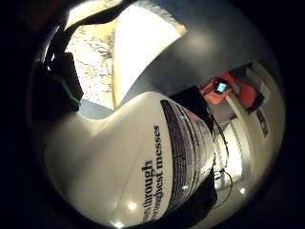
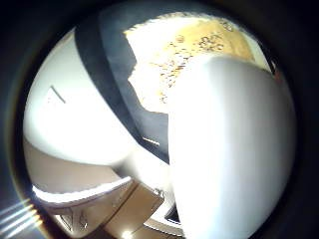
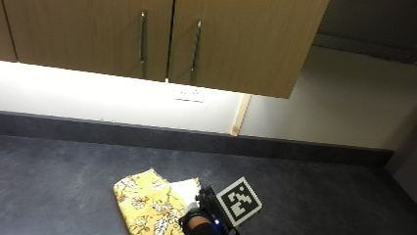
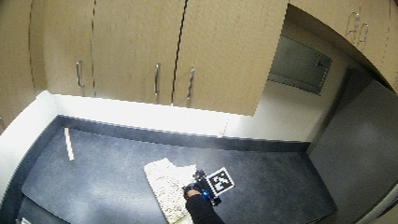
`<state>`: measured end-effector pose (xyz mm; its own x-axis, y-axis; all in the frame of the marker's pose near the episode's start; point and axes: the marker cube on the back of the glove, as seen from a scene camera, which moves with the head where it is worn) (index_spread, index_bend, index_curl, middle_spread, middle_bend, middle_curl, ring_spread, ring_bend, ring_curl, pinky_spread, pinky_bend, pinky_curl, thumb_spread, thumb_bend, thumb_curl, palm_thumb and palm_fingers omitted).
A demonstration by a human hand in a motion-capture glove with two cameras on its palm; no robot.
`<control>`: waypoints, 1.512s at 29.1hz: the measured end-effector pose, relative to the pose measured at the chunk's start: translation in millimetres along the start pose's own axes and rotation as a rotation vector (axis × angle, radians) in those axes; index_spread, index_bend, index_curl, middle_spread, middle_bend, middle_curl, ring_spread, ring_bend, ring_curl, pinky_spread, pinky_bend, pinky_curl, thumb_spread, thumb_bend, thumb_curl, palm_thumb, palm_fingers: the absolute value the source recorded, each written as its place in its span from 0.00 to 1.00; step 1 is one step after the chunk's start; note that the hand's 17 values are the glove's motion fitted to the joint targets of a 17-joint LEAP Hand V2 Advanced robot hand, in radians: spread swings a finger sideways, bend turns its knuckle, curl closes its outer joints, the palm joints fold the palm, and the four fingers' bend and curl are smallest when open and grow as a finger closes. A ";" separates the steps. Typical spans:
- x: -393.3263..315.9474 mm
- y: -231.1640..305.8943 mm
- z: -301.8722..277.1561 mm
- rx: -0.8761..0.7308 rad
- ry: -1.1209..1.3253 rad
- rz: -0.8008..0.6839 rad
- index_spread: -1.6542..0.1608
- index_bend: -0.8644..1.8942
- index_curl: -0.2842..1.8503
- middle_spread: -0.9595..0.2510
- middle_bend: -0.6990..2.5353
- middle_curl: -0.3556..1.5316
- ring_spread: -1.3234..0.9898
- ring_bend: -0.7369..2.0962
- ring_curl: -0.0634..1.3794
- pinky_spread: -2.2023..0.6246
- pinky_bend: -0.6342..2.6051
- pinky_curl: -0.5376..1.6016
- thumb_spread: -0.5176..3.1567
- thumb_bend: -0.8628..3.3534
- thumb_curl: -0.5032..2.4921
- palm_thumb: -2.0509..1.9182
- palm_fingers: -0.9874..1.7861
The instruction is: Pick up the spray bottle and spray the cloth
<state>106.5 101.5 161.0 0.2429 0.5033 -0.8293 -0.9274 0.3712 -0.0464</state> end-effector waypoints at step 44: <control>-38.5 112.3 -68.6 0.460 -0.733 -1.086 0.83 0.38 0.42 0.74 0.31 0.52 0.55 0.39 0.43 0.77 0.29 0.52 0.47 0.20 0.35 0.79 0.74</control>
<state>-26.6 70.2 149.5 0.9993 0.0369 -0.0115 -0.0383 0.9849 -0.1686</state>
